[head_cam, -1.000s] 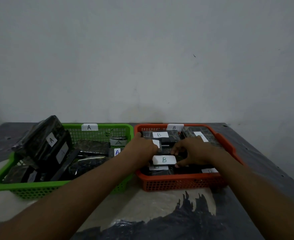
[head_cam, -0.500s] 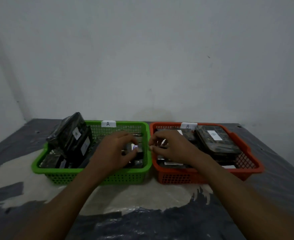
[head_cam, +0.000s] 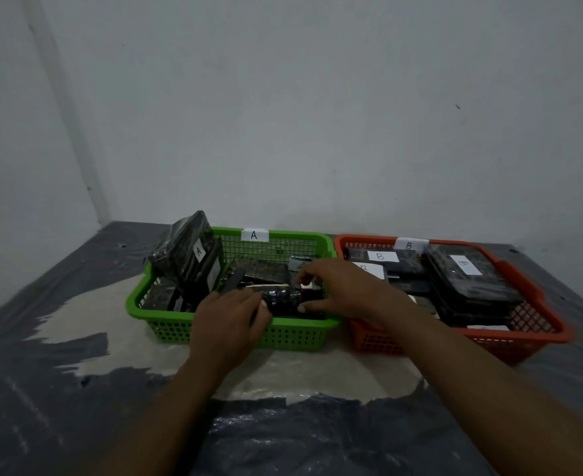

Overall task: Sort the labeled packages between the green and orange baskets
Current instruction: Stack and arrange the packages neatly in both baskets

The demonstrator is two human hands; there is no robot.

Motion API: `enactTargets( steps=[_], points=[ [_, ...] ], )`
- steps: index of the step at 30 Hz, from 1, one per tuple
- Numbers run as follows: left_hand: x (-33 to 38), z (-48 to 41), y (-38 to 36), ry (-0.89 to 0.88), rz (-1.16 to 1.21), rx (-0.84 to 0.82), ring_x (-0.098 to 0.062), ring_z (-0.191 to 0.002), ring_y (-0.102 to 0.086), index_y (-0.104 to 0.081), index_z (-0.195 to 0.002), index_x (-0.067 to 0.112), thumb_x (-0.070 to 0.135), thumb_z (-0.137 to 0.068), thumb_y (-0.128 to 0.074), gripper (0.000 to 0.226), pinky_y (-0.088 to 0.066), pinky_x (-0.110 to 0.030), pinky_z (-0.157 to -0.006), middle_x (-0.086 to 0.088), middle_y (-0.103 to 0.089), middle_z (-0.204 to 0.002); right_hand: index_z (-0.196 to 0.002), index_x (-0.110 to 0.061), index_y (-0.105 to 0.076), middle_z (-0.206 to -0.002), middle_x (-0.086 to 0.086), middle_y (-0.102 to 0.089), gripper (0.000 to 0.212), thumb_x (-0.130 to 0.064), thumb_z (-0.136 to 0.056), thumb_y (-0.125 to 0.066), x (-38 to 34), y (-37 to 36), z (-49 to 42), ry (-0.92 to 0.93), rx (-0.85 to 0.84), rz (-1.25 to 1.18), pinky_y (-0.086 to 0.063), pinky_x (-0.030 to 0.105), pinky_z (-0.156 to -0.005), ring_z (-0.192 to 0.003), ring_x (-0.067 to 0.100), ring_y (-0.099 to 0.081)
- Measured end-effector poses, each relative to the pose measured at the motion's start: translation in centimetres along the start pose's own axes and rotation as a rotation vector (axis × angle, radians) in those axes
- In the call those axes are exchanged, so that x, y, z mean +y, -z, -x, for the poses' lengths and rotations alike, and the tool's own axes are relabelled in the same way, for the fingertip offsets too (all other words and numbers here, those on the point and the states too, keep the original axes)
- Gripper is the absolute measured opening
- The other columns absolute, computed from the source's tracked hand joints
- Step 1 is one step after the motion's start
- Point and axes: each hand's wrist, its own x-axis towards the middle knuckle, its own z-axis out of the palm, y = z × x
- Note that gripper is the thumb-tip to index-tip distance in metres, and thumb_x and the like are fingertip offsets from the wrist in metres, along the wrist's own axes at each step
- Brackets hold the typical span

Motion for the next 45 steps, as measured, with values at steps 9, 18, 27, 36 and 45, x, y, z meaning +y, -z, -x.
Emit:
enactTargets(
  steps=[9,18,27,36,45],
  points=[
    [-0.1,0.4,-0.3,0.007,-0.002,-0.004,-0.02,-0.058,-0.051,-0.054,-0.068,0.02,0.029,-0.092,-0.047,0.026,-0.032,-0.032,-0.057,0.003,-0.054,-0.064,-0.118,-0.023,-0.066,-0.108,0.005,-0.068,0.06,-0.071,-0.091,-0.044,-2.1,-1.5,-3.3,-0.07,-0.175,0.242,-0.049,0.036,-0.084,-0.1,0.024,-0.062],
    [-3.2,-3.6,1.4,0.132,0.437,-0.416,-0.017,-0.123,-0.048,-0.045,-0.142,0.023,0.046,-0.086,-0.071,0.065,-0.045,-0.033,-0.1,0.002,-0.053,-0.135,-0.106,-0.025,-0.058,-0.101,-0.008,-0.062,0.041,-0.055,-0.082,-0.073,-1.1,-0.5,-2.0,-0.094,-0.077,-0.162,-0.046,0.024,-0.07,-0.089,0.01,-0.058],
    [-5.4,-10.1,0.8,0.034,0.575,-0.547,0.005,-0.098,-0.062,-0.067,-0.124,0.03,0.05,-0.073,-0.083,0.057,-0.048,-0.016,-0.083,0.017,-0.069,-0.11,-0.122,-0.027,-0.056,-0.117,-0.011,-0.058,0.054,-0.047,-0.078,-0.081,0.6,1.1,-0.9,-0.026,0.229,-0.128,-0.046,0.024,-0.085,-0.105,0.007,-0.052],
    [-5.7,-14.4,-1.6,-0.047,0.441,-0.352,-0.018,-0.114,-0.06,-0.058,-0.137,0.016,0.034,-0.08,-0.082,0.063,-0.049,-0.035,-0.096,-0.002,-0.066,-0.129,-0.13,-0.019,-0.06,-0.12,0.002,-0.062,0.057,-0.026,-0.078,-0.083,2.6,3.7,-5.3,-0.026,0.318,0.006,-0.049,0.035,-0.093,-0.108,0.018,-0.057],
    [-6.0,-14.7,-5.1,0.028,0.239,-0.435,-0.024,-0.118,-0.057,-0.056,-0.134,0.02,0.028,-0.084,-0.078,0.056,-0.05,-0.042,-0.094,-0.002,-0.063,-0.131,-0.126,-0.02,-0.059,-0.118,0.002,-0.06,0.052,-0.027,-0.079,-0.08,3.7,0.9,-8.3,-0.152,0.231,0.131,-0.045,0.032,-0.084,-0.106,0.021,-0.058]
  ],
)
